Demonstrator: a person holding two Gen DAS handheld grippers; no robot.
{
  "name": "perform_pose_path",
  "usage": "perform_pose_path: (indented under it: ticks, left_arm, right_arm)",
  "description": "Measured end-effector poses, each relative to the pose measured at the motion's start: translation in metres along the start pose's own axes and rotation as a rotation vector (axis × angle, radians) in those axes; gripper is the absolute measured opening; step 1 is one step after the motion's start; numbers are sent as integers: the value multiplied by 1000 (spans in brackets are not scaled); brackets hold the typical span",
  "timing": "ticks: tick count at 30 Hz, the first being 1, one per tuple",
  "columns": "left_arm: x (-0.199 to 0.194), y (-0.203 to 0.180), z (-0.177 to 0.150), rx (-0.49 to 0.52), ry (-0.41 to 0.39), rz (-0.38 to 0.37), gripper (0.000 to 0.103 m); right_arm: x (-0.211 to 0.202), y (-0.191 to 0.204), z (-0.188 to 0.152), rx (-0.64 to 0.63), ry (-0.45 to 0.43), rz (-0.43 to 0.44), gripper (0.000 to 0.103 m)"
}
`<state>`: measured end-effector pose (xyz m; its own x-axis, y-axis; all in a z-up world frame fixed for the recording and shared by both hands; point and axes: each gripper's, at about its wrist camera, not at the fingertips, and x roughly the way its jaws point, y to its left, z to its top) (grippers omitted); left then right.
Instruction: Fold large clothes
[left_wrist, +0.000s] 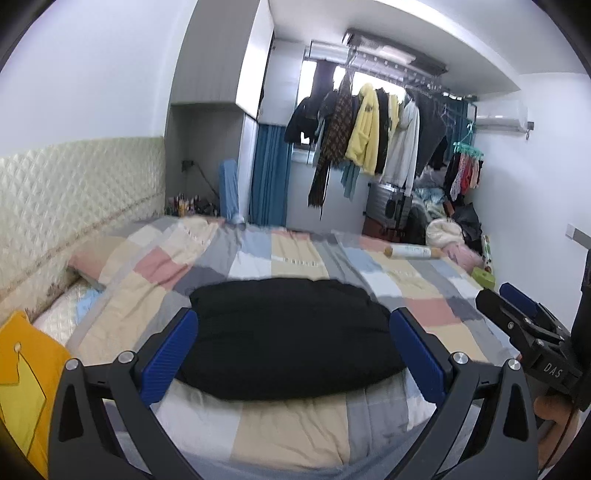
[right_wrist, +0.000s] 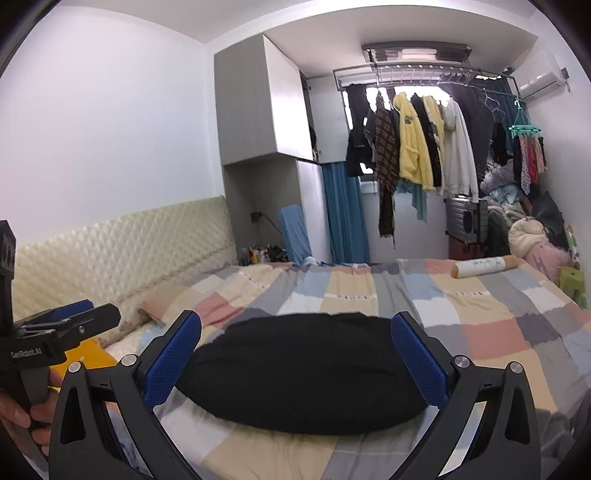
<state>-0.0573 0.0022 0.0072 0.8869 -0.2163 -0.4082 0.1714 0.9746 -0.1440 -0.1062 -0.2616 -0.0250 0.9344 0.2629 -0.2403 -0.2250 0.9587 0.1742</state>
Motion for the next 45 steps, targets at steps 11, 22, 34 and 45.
perform_pose_path:
  ticks: [11, 22, 34, 45]
  left_arm:
    - [16, 5, -33, -31, 83, 41, 103]
    - [31, 15, -53, -34, 146, 78, 103]
    - [38, 16, -52, -44, 166, 75, 103]
    - [40, 16, -52, -33, 180, 75, 103]
  right_arm:
    - [13, 5, -36, 8, 103, 1, 103]
    - [23, -1, -67, 70, 184, -41, 103]
    - [28, -5, -69, 51, 202, -70, 103]
    - [33, -3, -71, 60, 224, -64, 103]
